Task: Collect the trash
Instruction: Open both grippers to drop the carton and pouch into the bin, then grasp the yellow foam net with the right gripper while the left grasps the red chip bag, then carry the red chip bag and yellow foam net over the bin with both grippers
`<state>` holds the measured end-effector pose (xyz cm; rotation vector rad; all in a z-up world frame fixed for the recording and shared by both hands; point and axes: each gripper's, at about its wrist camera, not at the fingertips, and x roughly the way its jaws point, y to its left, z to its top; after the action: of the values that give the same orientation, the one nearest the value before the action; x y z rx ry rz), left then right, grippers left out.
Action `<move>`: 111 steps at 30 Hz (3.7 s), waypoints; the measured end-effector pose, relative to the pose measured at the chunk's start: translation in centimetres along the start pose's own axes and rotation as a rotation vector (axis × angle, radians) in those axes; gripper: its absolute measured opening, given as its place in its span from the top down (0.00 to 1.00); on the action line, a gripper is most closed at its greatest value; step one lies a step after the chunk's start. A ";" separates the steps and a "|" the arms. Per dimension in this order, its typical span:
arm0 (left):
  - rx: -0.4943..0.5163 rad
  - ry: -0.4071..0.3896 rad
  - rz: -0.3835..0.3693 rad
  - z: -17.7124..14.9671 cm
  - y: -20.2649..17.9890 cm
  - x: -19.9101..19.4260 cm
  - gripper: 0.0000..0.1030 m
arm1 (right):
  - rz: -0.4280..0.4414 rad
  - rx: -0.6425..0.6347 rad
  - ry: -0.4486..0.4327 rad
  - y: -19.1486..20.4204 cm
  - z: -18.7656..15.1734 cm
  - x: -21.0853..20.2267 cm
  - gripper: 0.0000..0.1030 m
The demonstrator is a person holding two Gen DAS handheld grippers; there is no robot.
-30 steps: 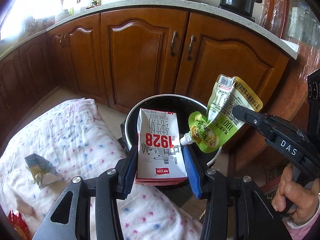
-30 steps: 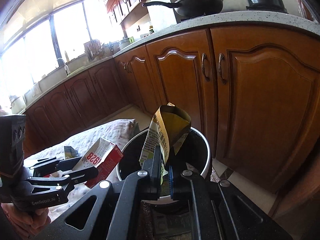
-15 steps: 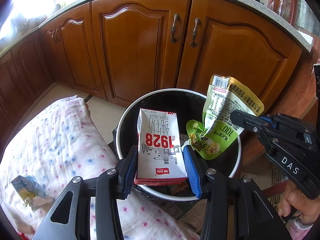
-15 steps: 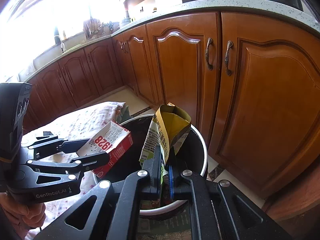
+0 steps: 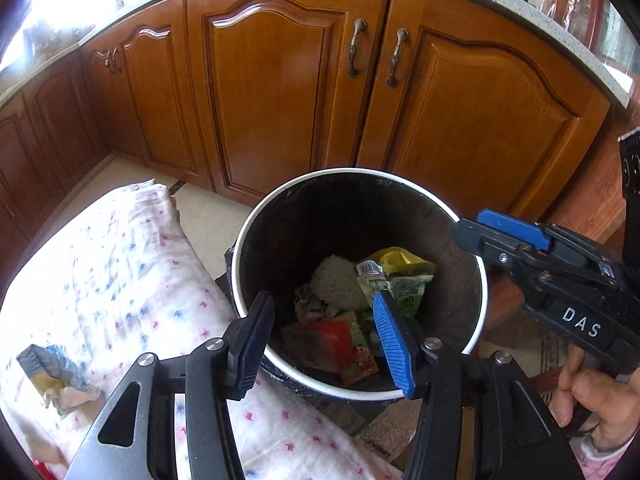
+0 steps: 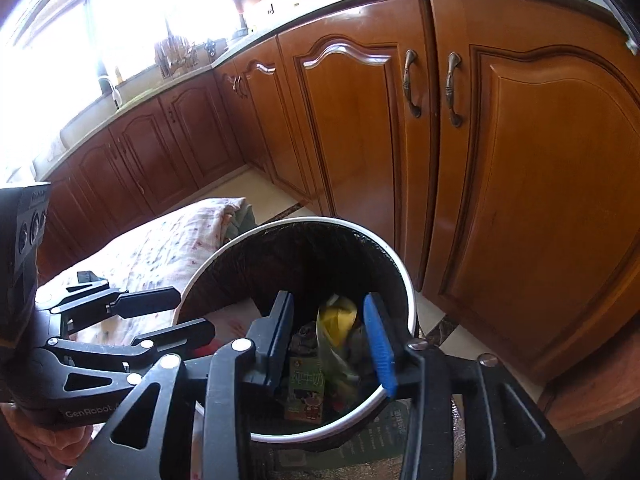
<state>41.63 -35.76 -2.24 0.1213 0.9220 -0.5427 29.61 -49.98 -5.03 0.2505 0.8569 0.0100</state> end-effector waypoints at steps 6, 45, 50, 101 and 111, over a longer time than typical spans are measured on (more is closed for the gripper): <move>-0.103 -0.062 -0.006 -2.9 2.2 -2.8 0.43 | 0.039 0.075 -0.059 -0.7 -1.1 -2.2 0.48; -0.484 -0.226 0.192 -23.9 12.9 -24.0 0.36 | 0.397 0.118 0.061 15.5 -12.0 -4.3 0.06; -0.486 -0.264 0.227 -25.4 13.9 -27.3 0.34 | 0.461 0.082 0.091 18.2 -13.2 -4.7 0.06; -0.487 -0.211 0.267 -23.2 20.9 -21.3 0.92 | 0.540 0.063 0.099 18.9 -13.1 -4.8 0.81; -0.374 -0.239 0.094 -21.4 14.5 -21.9 0.92 | 0.450 0.055 0.025 15.8 -11.8 -6.4 0.81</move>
<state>22.80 -7.69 0.01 -0.2334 0.7654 -0.2832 17.99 -32.84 -4.17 0.4914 0.8115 0.4101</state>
